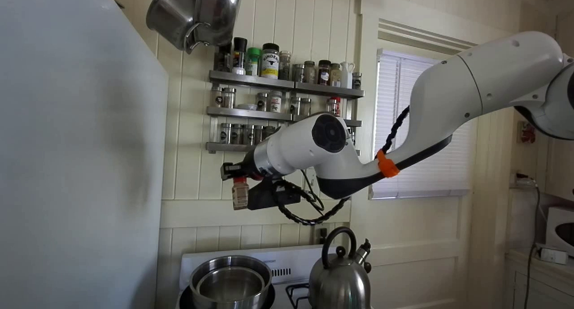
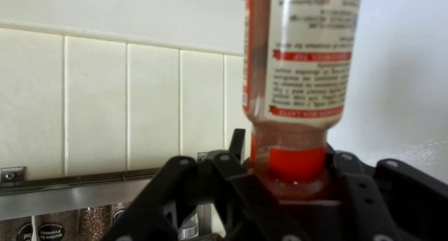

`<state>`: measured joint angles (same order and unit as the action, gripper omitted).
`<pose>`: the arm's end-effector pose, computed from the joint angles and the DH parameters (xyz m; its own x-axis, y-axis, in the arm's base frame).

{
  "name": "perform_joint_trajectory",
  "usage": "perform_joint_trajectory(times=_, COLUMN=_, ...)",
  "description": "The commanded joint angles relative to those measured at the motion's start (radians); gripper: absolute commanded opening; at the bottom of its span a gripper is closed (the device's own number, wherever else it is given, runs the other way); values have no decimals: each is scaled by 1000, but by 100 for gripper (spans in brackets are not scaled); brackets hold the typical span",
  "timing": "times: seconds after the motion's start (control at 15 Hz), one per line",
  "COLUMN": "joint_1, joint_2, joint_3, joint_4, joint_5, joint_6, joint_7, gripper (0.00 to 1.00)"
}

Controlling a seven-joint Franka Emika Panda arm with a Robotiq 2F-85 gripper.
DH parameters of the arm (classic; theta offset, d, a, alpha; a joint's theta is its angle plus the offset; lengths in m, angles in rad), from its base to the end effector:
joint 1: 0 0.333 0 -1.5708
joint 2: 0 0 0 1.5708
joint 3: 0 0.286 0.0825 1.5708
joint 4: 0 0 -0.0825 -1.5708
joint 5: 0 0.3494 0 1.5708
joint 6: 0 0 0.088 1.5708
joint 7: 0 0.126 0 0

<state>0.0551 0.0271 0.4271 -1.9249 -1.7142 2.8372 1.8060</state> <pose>0.4922 0.3070 0.5045 0.3108 0.0591 0.9486 0.1691 -0.9856 0.0060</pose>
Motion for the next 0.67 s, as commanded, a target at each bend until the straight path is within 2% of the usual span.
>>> perform_joint_trajectory(times=0.0, joint_1=39, joint_2=-88, joint_3=39, joint_4=-135, joint_5=-7, joint_6=-101, joint_7=140, gripper=21)
perform_joint_trajectory(times=0.33, joint_1=95, joint_2=-193, joint_3=112, joint_4=-346, joint_5=71, joint_6=-313, joint_7=296, gripper=21)
perform_joint_trajectory(times=0.4, joint_1=183, joint_2=-211, joint_3=52, joint_4=-392, joint_5=104, joint_6=-371, joint_7=305, gripper=21)
perform_joint_trajectory(times=0.6, joint_1=256, joint_2=-230, joint_3=55, joint_4=-495, joint_5=175, joint_6=-500, joint_7=397, gripper=21)
